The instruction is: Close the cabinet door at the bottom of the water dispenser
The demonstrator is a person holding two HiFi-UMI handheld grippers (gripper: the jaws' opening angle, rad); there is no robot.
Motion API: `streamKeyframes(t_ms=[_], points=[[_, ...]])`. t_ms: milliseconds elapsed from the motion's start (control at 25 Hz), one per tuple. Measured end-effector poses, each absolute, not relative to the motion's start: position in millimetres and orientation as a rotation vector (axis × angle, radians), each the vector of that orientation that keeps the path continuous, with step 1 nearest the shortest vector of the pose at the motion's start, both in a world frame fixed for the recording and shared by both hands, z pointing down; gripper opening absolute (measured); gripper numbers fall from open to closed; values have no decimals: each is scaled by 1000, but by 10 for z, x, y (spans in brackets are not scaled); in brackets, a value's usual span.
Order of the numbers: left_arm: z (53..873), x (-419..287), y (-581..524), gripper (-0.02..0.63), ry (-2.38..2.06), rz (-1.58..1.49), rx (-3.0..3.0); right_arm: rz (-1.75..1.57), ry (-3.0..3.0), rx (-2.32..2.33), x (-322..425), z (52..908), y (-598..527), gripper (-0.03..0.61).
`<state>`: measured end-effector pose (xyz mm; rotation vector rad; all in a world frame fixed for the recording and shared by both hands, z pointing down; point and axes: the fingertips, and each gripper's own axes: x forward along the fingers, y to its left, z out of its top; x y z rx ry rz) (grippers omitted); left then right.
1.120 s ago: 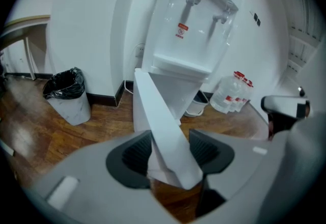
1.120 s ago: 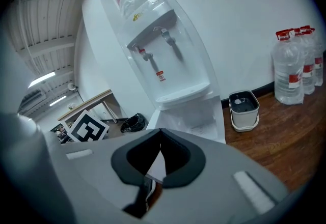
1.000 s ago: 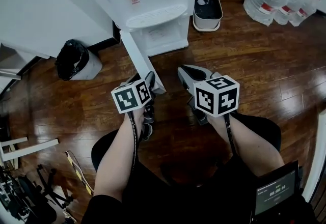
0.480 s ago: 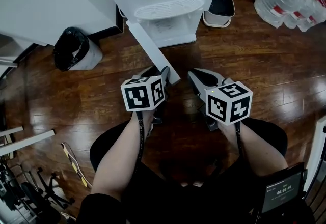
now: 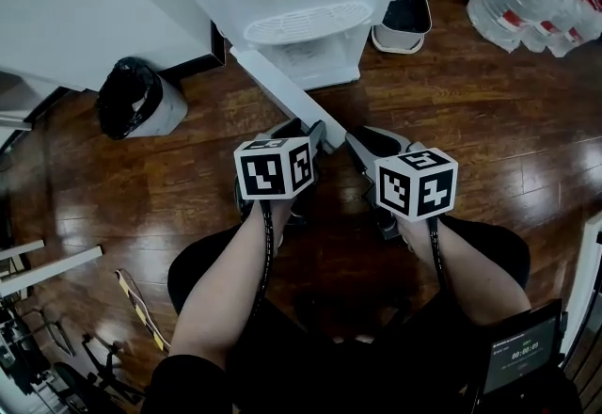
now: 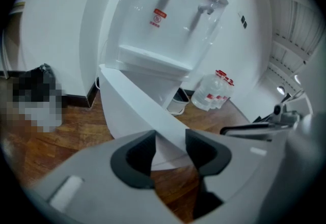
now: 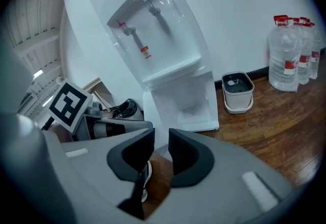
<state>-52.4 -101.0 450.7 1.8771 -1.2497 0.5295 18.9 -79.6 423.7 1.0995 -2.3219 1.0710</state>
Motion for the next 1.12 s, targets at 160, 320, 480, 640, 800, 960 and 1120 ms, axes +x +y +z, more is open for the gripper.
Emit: streamKeyframes(t_ms=[160,320,480,640,800,960,1120], points=[[4514,-403,-1105,201,-1219,535,1888,1116,-2271,1089,241,4385,-821,89],[4521,-305,-1202,200,-1194,535,1900,1136,-2243,1091,273,4492,-895,89],[4516,-226,-1266,195,-1165,557,1911,1126,-2215,1136,346,4529,-1026,89],[4508,-172,-1326,193,-1136,625,1953,1121,-2206,1176,435,4522,-1160,89],[4448,-105,-1380,193,-1087,569,1993,1129,-2197,1215,515,4517,-1302,94],[4477,-99,-1444,193,-1069,590,2015,1113,-2186,1265,607,4496,-1493,103],[4561,-216,-1584,193,-1109,669,2028,1064,-2173,1314,686,4496,-1700,115]])
